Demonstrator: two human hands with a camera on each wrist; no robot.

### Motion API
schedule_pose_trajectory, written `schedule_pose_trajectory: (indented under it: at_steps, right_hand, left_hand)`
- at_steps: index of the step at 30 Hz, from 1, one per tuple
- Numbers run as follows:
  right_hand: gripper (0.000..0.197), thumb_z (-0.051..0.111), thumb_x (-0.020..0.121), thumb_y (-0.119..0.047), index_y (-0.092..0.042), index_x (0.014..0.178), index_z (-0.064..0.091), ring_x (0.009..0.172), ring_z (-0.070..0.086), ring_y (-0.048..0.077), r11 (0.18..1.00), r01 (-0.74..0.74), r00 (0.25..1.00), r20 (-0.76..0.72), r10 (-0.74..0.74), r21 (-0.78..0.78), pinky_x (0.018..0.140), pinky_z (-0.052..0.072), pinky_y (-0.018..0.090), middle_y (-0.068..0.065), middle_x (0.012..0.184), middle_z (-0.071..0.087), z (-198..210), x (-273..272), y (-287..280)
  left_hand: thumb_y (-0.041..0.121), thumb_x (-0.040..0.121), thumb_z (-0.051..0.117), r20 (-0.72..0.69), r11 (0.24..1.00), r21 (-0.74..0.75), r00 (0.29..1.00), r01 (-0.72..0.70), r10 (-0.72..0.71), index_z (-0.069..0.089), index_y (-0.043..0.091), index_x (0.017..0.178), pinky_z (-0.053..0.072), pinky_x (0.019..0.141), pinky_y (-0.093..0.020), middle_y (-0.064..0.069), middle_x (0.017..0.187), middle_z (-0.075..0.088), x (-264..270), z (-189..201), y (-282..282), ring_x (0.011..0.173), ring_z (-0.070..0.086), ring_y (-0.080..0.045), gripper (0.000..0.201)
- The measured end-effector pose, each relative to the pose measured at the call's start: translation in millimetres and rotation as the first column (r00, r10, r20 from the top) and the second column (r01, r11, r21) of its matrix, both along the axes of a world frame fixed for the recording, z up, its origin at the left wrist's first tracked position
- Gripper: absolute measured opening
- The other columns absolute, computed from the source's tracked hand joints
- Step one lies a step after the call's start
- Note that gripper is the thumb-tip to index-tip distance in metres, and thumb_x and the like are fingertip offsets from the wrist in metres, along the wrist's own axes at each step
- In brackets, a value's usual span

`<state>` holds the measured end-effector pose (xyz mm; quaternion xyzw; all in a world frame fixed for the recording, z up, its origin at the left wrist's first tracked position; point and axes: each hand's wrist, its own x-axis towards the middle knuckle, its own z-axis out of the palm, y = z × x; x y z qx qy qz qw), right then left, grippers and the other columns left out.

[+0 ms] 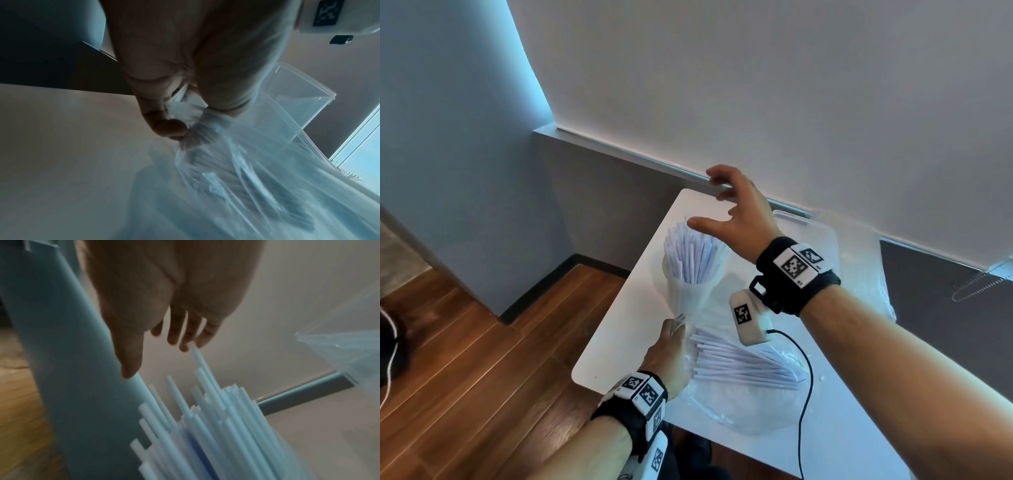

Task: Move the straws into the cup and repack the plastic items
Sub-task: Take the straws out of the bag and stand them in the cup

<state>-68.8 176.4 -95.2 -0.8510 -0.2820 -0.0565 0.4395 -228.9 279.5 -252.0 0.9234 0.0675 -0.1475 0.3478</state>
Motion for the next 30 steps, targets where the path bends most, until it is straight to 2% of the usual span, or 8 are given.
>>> schedule_pose_trajectory:
  at_steps: [4, 8, 14, 18, 22, 24, 26, 30]
  right_hand:
    - [0.064, 0.062, 0.091, -0.04, -0.019, 0.145, 0.036, 0.132, 0.043, 0.016, 0.982, -0.045, 0.972, 0.218, 0.086, -0.184, 0.108, 0.037, 0.03, 0.001, 0.148, 0.043, -15.2, -12.4, 3.0]
    - [0.057, 0.028, 0.102, -0.044, -0.021, 0.154, 0.023, 0.15, 0.013, 0.015, 0.724, -0.098, 0.954, 0.143, 0.263, -0.683, 0.119, 0.016, 0.044, -0.003, 0.163, 0.018, -54.6, -27.2, -0.9]
    - [0.068, 0.035, 0.099, -0.045, -0.02, 0.156, 0.009, 0.151, 0.006, 0.017, 0.846, -0.051, 0.933, 0.276, 0.23, -0.53, 0.119, 0.009, 0.038, -0.004, 0.165, 0.003, -56.4, -33.6, -0.4]
    - [0.062, 0.032, 0.102, -0.046, -0.02, 0.156, 0.016, 0.151, 0.006, 0.021, 0.682, -0.041, 0.915, 0.247, 0.32, -0.73, 0.121, 0.013, 0.047, -0.002, 0.164, 0.014, -61.7, -37.5, 2.7]
    - [0.046, 0.039, 0.098, -0.034, -0.021, 0.142, 0.044, 0.142, 0.032, 0.022, 0.857, 0.004, 0.879, 0.41, 0.242, -0.515, 0.111, 0.023, 0.044, 0.0, 0.153, 0.04, -45.3, -54.0, -6.8]
    - [0.031, 0.047, 0.087, -0.017, -0.018, 0.113, 0.064, 0.101, 0.061, 0.026, 0.912, -0.071, 0.856, 0.445, 0.263, -0.404, 0.087, 0.045, 0.041, 0.003, 0.115, 0.066, -49.9, -71.0, -19.4]
    - [0.028, 0.041, 0.081, -0.016, -0.017, 0.095, 0.066, 0.071, 0.062, 0.027, 0.863, -0.195, 0.907, 0.249, 0.339, -0.466, 0.065, 0.052, 0.039, 0.001, 0.087, 0.066, -66.2, -94.3, -34.5]
    - [0.033, 0.042, 0.09, -0.015, -0.023, 0.116, 0.061, 0.104, 0.06, 0.028, 0.579, -0.258, 0.966, -0.193, 0.173, -0.773, 0.085, 0.049, 0.037, 0.002, 0.117, 0.064, -118.8, -118.9, -66.4]
  left_hand:
    - [-0.003, 0.083, 0.056, 0.013, 1.0, 0.007, 1.0, -0.008, 0.008, 0.024, 0.022, 0.148, 0.043, 0.1, -0.03, 0.0, 0.154, 0.017, -0.9, 1.3, -0.5, 0.123, 0.053, -0.026, 0.077]
    - [-0.003, 0.082, 0.059, -0.017, 0.999, 0.014, 0.999, -0.029, 0.029, 0.017, 0.021, 0.151, 0.041, 0.104, -0.031, 0.001, 0.154, 0.016, -0.1, 0.9, -1.1, 0.127, 0.05, -0.026, 0.085]
    - [-0.005, 0.081, 0.058, -0.019, 0.999, 0.014, 0.999, -0.046, 0.046, 0.012, 0.022, 0.154, 0.037, 0.107, -0.028, 0.002, 0.156, 0.013, 0.0, 0.1, -1.3, 0.132, 0.046, -0.024, 0.09]
    - [-0.002, 0.083, 0.063, -0.025, 0.997, 0.057, 0.999, -0.041, 0.043, 0.009, 0.022, 0.155, 0.036, 0.108, -0.027, 0.001, 0.157, 0.012, 2.1, 2.9, -2.4, 0.136, 0.042, -0.024, 0.093]
    - [0.002, 0.084, 0.061, -0.028, 0.998, 0.059, 0.999, -0.032, 0.034, 0.011, 0.022, 0.154, 0.036, 0.107, -0.028, 0.001, 0.157, 0.013, 2.3, 4.9, -0.7, 0.133, 0.045, -0.026, 0.088]
    - [0.004, 0.086, 0.058, -0.027, 0.999, 0.02, 0.998, -0.048, 0.048, 0.016, 0.019, 0.153, 0.039, 0.103, -0.031, 0.0, 0.154, 0.018, 3.4, 3.6, -0.7, 0.125, 0.052, -0.028, 0.08]
    - [0.008, 0.089, 0.056, -0.006, 0.998, 0.013, 0.998, -0.059, 0.06, 0.022, 0.019, 0.151, 0.041, 0.101, -0.032, 0.0, 0.151, 0.022, 4.4, 1.7, -1.6, 0.12, 0.055, -0.028, 0.071]
    - [-0.002, 0.085, 0.059, -0.033, 0.999, 0.019, 0.998, -0.049, 0.049, 0.021, 0.026, 0.151, 0.044, 0.098, -0.032, 0.003, 0.15, 0.021, 3.2, -0.9, -2.7, 0.116, 0.057, -0.027, 0.081]
